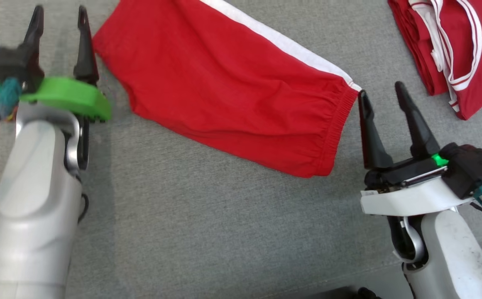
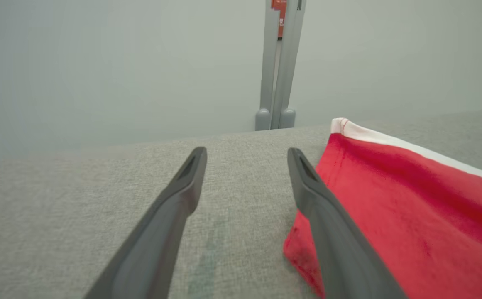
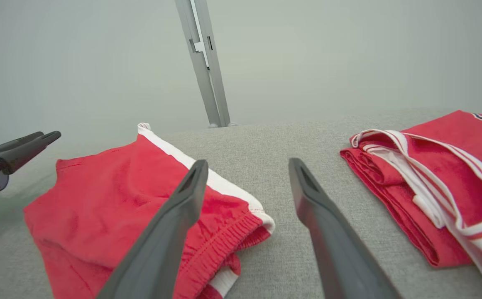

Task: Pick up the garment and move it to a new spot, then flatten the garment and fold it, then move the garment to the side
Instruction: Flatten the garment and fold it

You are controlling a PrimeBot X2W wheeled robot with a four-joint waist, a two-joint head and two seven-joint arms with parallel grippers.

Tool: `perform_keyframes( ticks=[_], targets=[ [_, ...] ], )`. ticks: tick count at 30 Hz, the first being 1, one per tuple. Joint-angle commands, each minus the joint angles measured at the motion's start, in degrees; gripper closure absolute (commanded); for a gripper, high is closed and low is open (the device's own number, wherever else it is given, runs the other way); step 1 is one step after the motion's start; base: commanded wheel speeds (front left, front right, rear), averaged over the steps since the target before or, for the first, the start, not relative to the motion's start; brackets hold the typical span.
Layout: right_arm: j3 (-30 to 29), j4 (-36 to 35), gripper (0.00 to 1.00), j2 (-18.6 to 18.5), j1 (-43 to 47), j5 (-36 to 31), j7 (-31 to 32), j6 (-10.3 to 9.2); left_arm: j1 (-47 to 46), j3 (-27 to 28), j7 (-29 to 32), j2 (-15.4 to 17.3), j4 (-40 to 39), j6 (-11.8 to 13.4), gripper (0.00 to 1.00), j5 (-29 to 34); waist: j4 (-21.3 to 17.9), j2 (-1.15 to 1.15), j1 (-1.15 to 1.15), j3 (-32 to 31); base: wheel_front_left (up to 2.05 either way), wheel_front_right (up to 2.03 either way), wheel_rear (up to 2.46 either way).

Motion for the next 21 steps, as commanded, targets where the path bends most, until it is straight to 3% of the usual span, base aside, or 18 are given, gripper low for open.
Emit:
perform_keyframes(
  ticks=[1, 8, 21],
  targets=[
    [-0.4, -1.1, 0.0, -0.4, 0.8, -0.6, -0.1, 0.0, 3.2, 1.3, -0.1, 0.3, -3.4, 1.1, 0.0, 0.3, 2.6, 0.0, 0.0, -2.6, 0.0, 0.0, 0.0],
    [-1.5, -2.4, 0.0, -2.4, 1.1, -2.5, 0.8, 0.0, 18.8, 5.5, -0.1, -1.1, -19.8, 5.1, 0.0, 2.3, 6.0, 0.0, 0.0, -6.8, 0.0, 0.0, 0.0],
    [-4.7, -1.5, 0.0, -3.0, 7.3, -2.3, 3.8, 0.0, 35.9, 4.8, 0.8, -1.3, -29.6, 7.0, 0.0, 3.2, 7.6, 0.0, 0.0, -14.2, 0.0, 0.0, 0.0]
  ],
)
